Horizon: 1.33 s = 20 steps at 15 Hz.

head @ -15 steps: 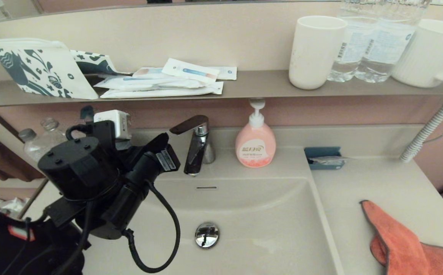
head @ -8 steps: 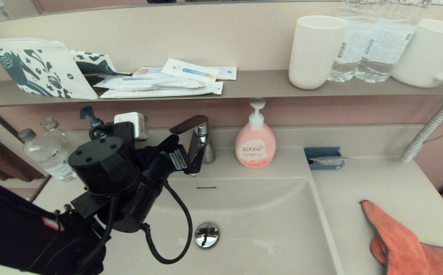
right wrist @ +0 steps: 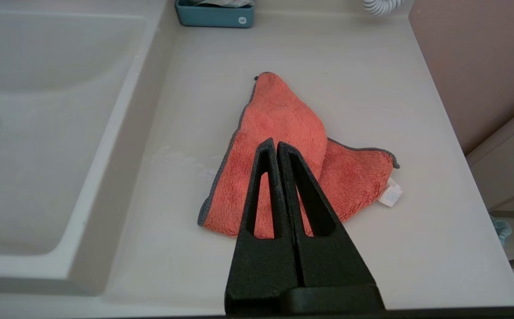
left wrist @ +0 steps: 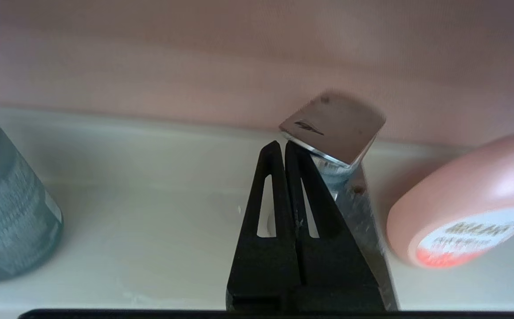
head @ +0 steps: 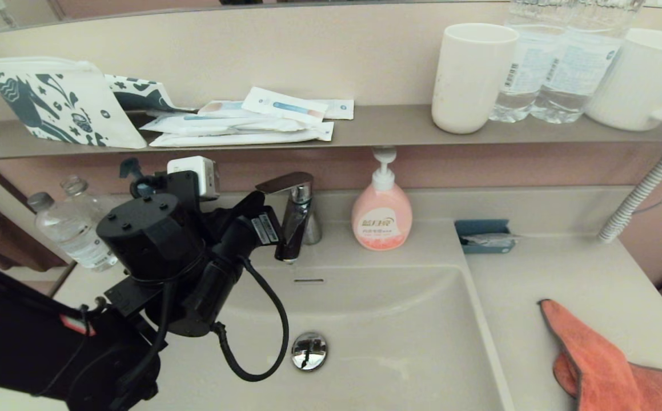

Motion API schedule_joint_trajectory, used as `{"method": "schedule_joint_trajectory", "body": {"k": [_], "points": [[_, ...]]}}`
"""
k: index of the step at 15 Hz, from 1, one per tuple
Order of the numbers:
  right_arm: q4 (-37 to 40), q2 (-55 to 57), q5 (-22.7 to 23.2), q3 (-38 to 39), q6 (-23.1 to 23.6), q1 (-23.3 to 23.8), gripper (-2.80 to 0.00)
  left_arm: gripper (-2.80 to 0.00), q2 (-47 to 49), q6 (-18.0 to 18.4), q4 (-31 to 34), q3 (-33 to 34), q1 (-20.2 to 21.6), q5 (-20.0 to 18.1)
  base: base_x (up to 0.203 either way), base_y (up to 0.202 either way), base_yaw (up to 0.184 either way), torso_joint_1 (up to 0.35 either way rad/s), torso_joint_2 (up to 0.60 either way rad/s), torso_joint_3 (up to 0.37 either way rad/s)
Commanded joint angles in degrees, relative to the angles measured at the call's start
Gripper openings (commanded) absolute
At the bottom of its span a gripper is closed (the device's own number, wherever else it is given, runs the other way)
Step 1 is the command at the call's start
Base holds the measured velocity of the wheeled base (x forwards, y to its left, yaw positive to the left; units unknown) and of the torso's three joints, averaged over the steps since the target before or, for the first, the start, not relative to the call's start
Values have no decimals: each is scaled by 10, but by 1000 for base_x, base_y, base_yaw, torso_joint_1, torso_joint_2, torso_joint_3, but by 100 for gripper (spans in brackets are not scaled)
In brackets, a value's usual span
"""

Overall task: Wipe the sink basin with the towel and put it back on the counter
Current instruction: Turn on the faucet, then turn off the faucet

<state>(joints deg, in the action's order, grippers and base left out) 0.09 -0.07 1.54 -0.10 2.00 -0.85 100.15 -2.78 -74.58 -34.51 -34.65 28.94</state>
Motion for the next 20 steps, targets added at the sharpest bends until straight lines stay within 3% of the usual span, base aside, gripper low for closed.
{"method": "schedule_joint_trajectory", "body": {"k": [1,9,20], "points": [[0,1,0,0,0,0,-280,-280,-10,1,-4,-3,0,2,0,0,0,0,0,0],[0,1,0,0,0,0,-280,-280,-26,50,-4,2,7,2,0,0,0,0,0,0],[0,1,0,0,0,0,-280,-280,-2,63,22,-41,2,1,0,0,0,0,0,0]]}}
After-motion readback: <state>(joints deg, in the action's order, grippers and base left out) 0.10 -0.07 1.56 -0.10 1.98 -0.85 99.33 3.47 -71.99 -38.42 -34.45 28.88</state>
